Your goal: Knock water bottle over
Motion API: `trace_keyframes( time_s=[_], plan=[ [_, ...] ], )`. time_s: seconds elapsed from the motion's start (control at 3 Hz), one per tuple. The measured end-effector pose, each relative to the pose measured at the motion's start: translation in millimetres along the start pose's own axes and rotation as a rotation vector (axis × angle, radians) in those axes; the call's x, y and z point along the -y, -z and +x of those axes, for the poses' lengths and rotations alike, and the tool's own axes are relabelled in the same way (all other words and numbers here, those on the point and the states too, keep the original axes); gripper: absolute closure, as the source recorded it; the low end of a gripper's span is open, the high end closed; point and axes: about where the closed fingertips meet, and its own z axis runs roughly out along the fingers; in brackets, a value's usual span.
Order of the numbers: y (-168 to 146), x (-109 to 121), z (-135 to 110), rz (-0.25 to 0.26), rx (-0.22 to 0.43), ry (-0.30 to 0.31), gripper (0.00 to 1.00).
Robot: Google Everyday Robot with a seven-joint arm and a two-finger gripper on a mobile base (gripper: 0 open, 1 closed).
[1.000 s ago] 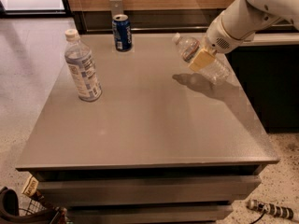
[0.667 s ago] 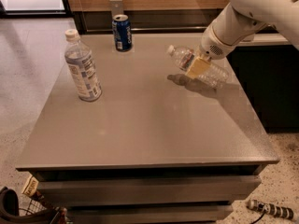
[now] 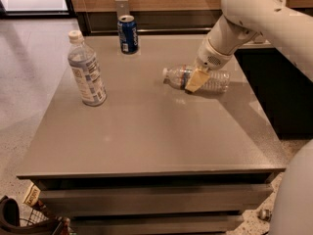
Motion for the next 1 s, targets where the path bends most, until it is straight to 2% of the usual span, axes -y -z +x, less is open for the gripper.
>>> trace_keyframes(
  time_s=[0.33, 1.0],
  plan=[
    [7.8, 1.2, -3.3, 0.000, 0.000, 0.000, 0.85],
    [8.1, 0.9, -4.6, -0.004, -0.001, 0.001, 0.38]
  ],
)
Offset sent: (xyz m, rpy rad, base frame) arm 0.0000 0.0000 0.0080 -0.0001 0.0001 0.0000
